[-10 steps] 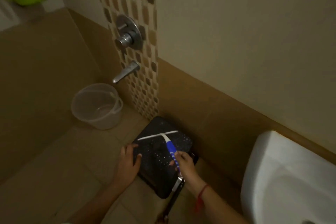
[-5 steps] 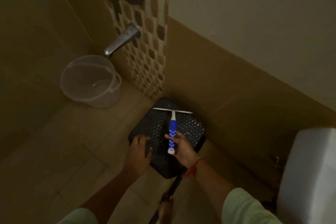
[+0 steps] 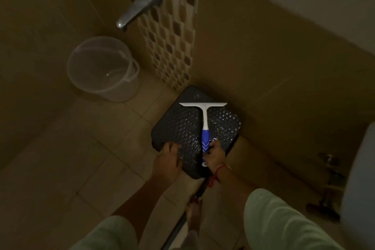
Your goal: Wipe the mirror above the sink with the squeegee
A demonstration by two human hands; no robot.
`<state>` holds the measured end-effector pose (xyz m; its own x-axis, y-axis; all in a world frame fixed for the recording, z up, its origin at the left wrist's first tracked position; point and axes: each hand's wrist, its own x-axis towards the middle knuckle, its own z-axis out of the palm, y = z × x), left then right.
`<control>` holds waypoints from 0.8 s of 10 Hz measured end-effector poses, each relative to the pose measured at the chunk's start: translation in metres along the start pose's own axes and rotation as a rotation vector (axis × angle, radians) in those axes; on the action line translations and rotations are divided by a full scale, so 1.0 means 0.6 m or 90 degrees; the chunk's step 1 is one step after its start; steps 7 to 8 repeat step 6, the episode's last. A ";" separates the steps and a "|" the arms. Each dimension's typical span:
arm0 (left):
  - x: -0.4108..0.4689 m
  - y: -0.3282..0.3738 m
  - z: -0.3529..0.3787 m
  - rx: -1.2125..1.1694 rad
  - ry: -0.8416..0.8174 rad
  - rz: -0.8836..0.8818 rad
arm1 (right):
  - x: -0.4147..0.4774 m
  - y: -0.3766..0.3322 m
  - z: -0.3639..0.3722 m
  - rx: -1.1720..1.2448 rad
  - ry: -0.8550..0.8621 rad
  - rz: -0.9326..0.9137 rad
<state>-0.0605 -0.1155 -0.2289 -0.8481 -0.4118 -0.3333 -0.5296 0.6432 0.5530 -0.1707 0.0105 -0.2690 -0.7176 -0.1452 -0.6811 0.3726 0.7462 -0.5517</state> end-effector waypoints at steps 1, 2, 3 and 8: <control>0.002 0.007 0.010 -0.008 -0.002 0.003 | -0.003 0.006 -0.002 -0.025 0.006 -0.024; -0.012 0.011 0.012 -0.019 0.006 0.005 | -0.023 0.009 -0.017 -0.004 0.001 -0.027; -0.031 0.015 0.011 -0.038 0.034 0.006 | -0.054 0.007 -0.037 0.063 0.006 -0.037; -0.134 0.139 -0.045 -0.153 0.161 0.057 | -0.237 -0.038 -0.147 0.248 -0.011 -0.124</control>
